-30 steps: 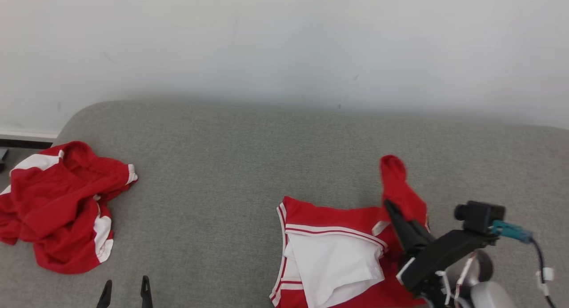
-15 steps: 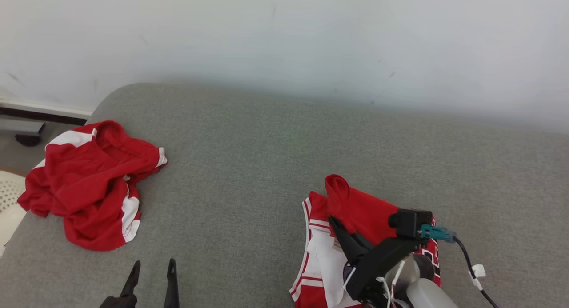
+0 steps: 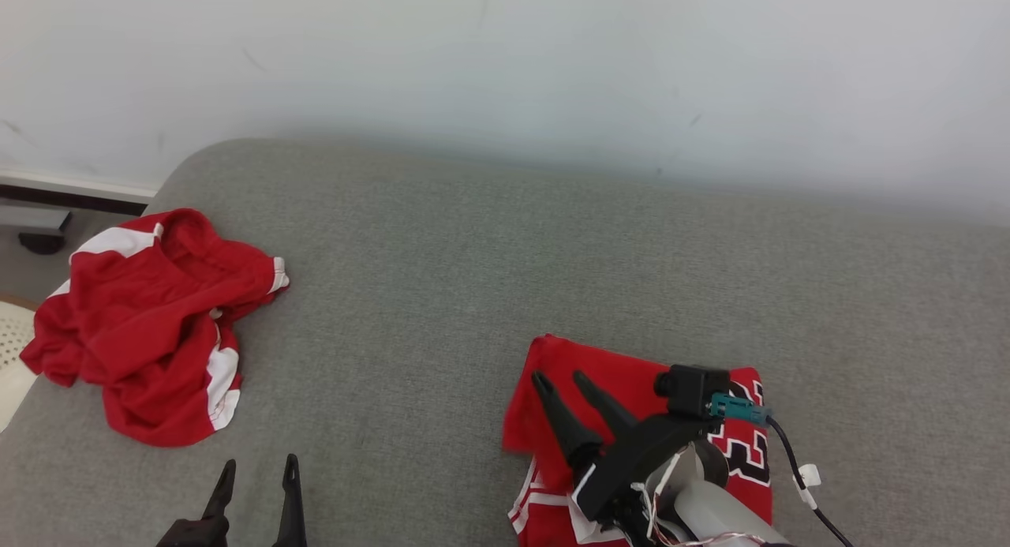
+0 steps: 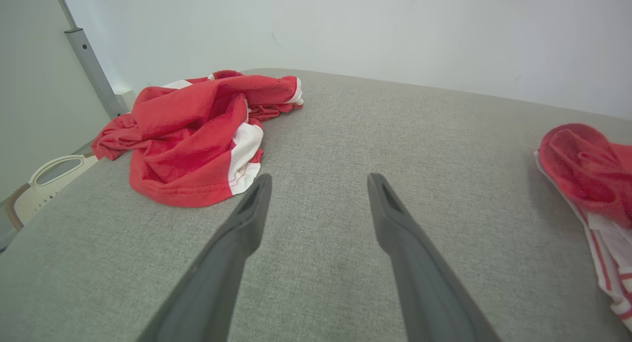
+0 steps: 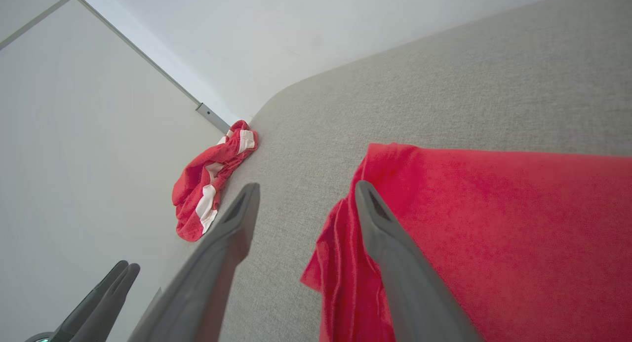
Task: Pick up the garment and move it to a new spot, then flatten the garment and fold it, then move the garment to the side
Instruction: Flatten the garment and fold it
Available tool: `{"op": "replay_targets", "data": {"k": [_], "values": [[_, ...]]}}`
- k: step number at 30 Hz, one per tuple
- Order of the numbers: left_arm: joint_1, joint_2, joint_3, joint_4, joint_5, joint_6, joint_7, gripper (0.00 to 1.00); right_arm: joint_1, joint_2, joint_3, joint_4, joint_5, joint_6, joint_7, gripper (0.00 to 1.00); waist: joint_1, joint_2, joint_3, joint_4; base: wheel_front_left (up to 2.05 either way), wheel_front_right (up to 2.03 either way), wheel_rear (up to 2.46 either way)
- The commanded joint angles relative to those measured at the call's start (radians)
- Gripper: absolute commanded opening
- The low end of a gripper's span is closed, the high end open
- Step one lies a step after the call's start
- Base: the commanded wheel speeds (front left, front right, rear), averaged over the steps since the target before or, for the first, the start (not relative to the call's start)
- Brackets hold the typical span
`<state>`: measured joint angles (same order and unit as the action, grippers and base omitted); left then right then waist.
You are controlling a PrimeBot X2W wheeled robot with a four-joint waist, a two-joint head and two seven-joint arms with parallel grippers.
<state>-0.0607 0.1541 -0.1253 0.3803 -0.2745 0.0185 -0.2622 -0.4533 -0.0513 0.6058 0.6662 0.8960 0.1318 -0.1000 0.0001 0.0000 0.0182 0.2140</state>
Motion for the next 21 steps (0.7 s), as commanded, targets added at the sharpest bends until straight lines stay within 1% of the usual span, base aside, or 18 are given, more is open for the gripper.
{"op": "replay_targets", "data": {"k": [1,3,7,10,13,17,18,21], "values": [[0.013,-0.007,0.008,0.0,0.012,-0.001,-0.002,1.0,-0.019,0.0,0.006,-0.01,-0.005,-0.002,-0.034,1.0,-0.0001,0.0,-0.006,-0.019,0.0,0.0,0.0],[0.019,-0.003,0.021,-0.002,0.016,-0.003,-0.002,1.0,-0.033,-0.001,0.0,-0.024,-0.034,-0.002,-0.078,1.0,-0.0001,0.0,-0.01,-0.033,0.0,0.0,0.0],[0.032,-0.003,0.049,-0.017,0.021,0.003,-0.002,1.0,-0.038,-0.058,-0.05,-0.073,-0.139,-0.002,-0.147,1.0,-0.0001,0.0,-0.018,-0.064,0.0,0.0,0.0],[0.049,-0.001,0.065,-0.029,0.027,0.006,-0.002,1.0,-0.008,-0.103,-0.127,-0.125,-0.242,-0.002,-0.163,1.0,-0.0001,0.0,-0.022,-0.083,0.0,0.0,0.0],[0.067,0.002,0.081,-0.046,0.04,0.011,-0.002,1.0,0.041,-0.131,-0.237,-0.193,-0.352,-0.002,-0.166,1.0,-0.0001,0.0,-0.025,-0.103,0.0,0.0,0.0],[0.086,0.016,0.087,-0.059,0.065,0.013,-0.002,1.0,0.159,-0.128,-0.391,-0.306,-0.472,-0.002,-0.165,1.0,-0.0001,0.0,-0.032,-0.123,0.0,0.0,0.0],[0.086,0.016,0.087,-0.059,0.065,0.013,-0.002,1.0,0.159,-0.128,-0.391,-0.306,-0.472,-0.002,-0.165,1.0,-0.0001,0.0,-0.032,-0.123,0.0,0.0,0.0],[0.096,0.017,0.084,-0.071,0.081,0.018,-0.002,1.0,0.251,-0.11,-0.484,-0.383,-0.54,-0.002,-0.165,1.0,-0.0001,0.0,-0.036,-0.133,0.0,0.0,0.0]]}}
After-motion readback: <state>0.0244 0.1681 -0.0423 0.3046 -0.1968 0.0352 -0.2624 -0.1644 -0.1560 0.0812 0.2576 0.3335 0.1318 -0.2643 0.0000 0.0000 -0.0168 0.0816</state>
